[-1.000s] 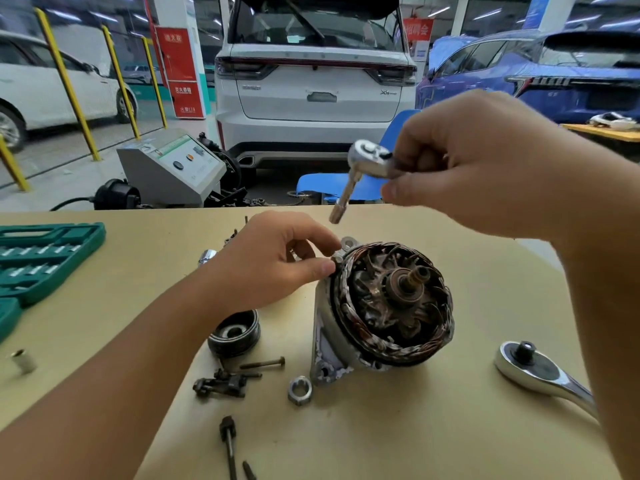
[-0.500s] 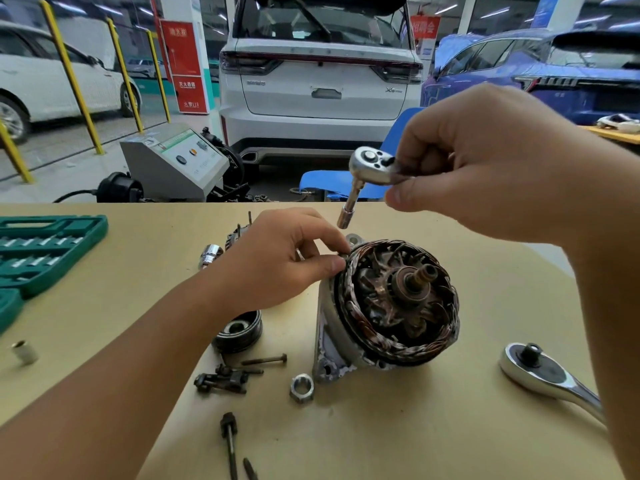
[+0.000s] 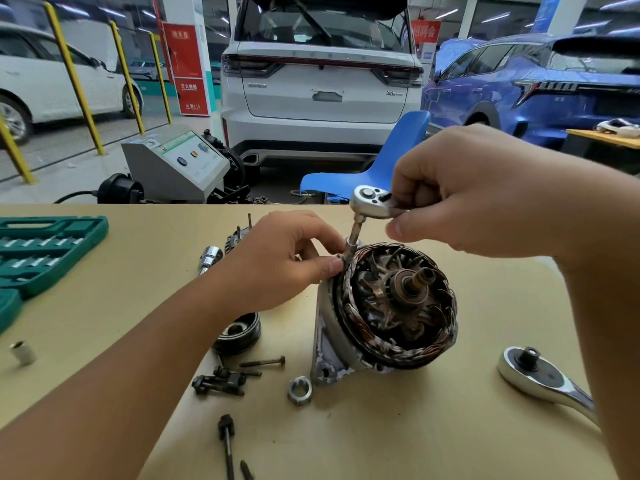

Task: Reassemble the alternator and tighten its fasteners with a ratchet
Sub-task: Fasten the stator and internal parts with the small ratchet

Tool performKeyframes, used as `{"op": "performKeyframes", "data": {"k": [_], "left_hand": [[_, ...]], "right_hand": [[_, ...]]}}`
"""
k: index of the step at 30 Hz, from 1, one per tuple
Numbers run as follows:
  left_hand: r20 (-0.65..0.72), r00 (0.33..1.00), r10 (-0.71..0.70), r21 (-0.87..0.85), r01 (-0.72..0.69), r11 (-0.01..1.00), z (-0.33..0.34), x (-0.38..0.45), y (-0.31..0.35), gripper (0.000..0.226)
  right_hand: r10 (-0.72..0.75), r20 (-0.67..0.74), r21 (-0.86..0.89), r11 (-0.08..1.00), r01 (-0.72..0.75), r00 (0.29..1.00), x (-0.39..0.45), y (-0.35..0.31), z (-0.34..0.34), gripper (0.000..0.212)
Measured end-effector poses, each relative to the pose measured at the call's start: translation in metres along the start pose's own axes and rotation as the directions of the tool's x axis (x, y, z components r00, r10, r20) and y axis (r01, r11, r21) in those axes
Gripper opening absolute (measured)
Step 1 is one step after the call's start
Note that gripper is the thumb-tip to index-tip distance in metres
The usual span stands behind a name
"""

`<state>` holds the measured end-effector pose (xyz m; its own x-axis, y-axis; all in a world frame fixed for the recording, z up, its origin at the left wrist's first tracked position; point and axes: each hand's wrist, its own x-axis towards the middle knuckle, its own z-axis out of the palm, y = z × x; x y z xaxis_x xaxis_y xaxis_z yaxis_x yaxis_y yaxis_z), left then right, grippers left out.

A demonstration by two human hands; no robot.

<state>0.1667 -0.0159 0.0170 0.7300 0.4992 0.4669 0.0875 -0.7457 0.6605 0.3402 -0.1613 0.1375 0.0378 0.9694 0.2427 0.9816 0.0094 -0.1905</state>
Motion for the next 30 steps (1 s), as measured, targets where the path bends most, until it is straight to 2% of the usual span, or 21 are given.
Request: {"op": "performKeyframes", "data": {"k": [4, 7, 9, 11, 14, 16, 18, 20, 23, 27, 30], "left_hand": [[0.116, 0.990, -0.081, -0.055, 0.088, 0.995, -0.002, 0.000, -0.004, 0.026], [0.306, 0.941, -0.144, -0.112, 0.186, 0.976, -0.007, -0.006, -0.003, 0.058], [0.376, 0.913, -0.160, -0.120, 0.219, 0.968, -0.008, -0.008, 0.000, 0.068], [0.380, 0.913, -0.148, -0.118, 0.207, 0.971, -0.008, -0.009, 0.004, 0.077], [0.367, 0.923, -0.120, -0.058, 0.151, 0.987, -0.007, -0.012, 0.008, 0.086], [0.276, 0.956, -0.104, 0.012, 0.104, 0.994, -0.004, -0.019, 0.012, 0.091], [0.107, 0.992, -0.065, 0.090, 0.055, 0.994, 0.003, -0.032, 0.013, 0.094], [-0.026, 1.000, -0.015, 0.130, 0.018, 0.991, 0.009, -0.047, 0.016, 0.092], [-0.095, 0.995, 0.021, 0.092, -0.012, 0.996, 0.004, -0.054, 0.019, 0.078], [-0.101, 0.994, 0.044, -0.048, -0.049, 0.998, -0.004, -0.049, 0.019, 0.030], [-0.075, 0.996, 0.041, -0.069, -0.046, 0.997, -0.001, -0.049, 0.018, 0.020]], "right_hand": [[0.007, 0.013, 0.009, 1.000, -0.007, 1.000, 0.001, -0.001, 0.004, 0.021], [0.038, -0.023, 0.020, 0.999, -0.037, 0.999, 0.003, -0.001, 0.003, 0.020], [0.070, -0.093, 0.037, 0.997, -0.067, 0.993, 0.004, -0.002, 0.006, 0.020], [0.123, -0.180, 0.094, 0.990, -0.107, 0.976, 0.003, 0.000, 0.011, 0.019], [0.212, -0.235, 0.301, 0.944, -0.137, 0.949, -0.007, 0.008, 0.022, 0.017], [0.250, -0.226, 0.520, 0.848, -0.100, 0.942, -0.022, 0.016, 0.028, 0.020], [0.275, -0.179, 0.662, 0.744, -0.091, 0.945, -0.033, 0.020, 0.032, 0.035], [0.258, -0.152, 0.678, 0.730, -0.089, 0.954, -0.038, 0.021, 0.034, 0.046], [0.149, -0.172, 0.592, 0.806, -0.018, 0.974, -0.040, 0.014, 0.037, 0.045], [0.018, -0.156, 0.519, 0.852, 0.066, 0.988, -0.043, 0.004, 0.026, 0.037], [-0.016, -0.059, 0.393, 0.919, 0.038, 0.998, -0.037, 0.001, 0.011, 0.036]]}}
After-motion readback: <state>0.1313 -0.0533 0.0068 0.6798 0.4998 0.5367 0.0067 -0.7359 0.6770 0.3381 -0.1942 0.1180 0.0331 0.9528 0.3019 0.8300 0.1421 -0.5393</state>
